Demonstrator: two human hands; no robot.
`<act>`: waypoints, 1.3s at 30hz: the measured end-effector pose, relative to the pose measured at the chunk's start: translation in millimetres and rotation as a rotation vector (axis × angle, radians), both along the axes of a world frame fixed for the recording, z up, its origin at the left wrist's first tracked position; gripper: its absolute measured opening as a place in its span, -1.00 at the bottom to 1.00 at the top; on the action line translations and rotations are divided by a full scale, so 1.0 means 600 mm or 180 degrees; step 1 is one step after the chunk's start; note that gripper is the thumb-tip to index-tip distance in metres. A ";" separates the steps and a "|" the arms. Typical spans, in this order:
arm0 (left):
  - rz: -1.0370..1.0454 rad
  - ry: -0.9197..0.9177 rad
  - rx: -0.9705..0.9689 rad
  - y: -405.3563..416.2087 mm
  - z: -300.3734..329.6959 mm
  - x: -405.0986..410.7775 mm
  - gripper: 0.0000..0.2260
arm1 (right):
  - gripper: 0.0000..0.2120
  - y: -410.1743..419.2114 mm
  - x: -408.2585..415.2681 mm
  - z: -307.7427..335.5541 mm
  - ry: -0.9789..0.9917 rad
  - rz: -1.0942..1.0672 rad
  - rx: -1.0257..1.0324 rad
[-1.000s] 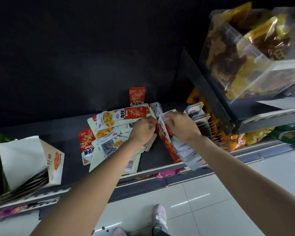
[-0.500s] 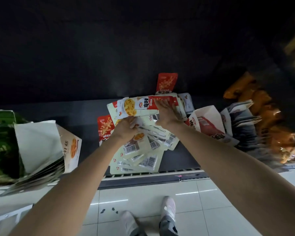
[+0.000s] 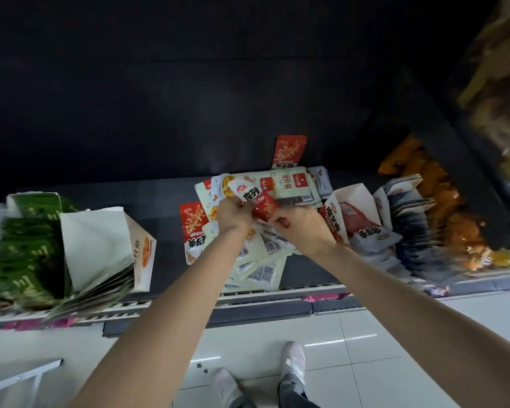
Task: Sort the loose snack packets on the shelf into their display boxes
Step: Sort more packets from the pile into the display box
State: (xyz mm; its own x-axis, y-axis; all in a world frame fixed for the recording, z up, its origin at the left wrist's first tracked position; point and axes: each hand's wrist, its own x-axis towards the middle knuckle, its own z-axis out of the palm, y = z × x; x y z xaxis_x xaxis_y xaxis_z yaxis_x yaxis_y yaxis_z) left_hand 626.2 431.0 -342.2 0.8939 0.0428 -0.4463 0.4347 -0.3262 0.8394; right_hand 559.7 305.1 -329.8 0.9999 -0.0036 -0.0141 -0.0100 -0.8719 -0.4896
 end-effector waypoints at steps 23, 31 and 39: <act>-0.2772 -0.2510 0.1485 -0.179 0.081 -0.108 -0.77 | -0.82 -0.244 -0.101 0.062 -0.0091 -0.1080 0.0509; -0.3499 -0.2561 0.2619 -0.183 0.059 -0.095 -0.61 | -0.73 -0.251 -0.096 0.056 0.0813 -0.1195 0.1813; -0.3311 -0.1798 0.1698 -0.160 0.043 -0.069 -0.60 | -0.66 -0.201 -0.065 0.086 0.1163 -0.1101 -0.0237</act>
State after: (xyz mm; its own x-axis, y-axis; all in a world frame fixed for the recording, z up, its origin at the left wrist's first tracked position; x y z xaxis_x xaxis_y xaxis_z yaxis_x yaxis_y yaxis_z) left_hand 585.0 335.2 -316.3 0.6726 -0.7262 -0.1421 -0.5922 -0.6434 0.4850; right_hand 520.5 184.6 -278.1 0.8698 -0.3479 -0.3498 -0.4633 -0.8198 -0.3367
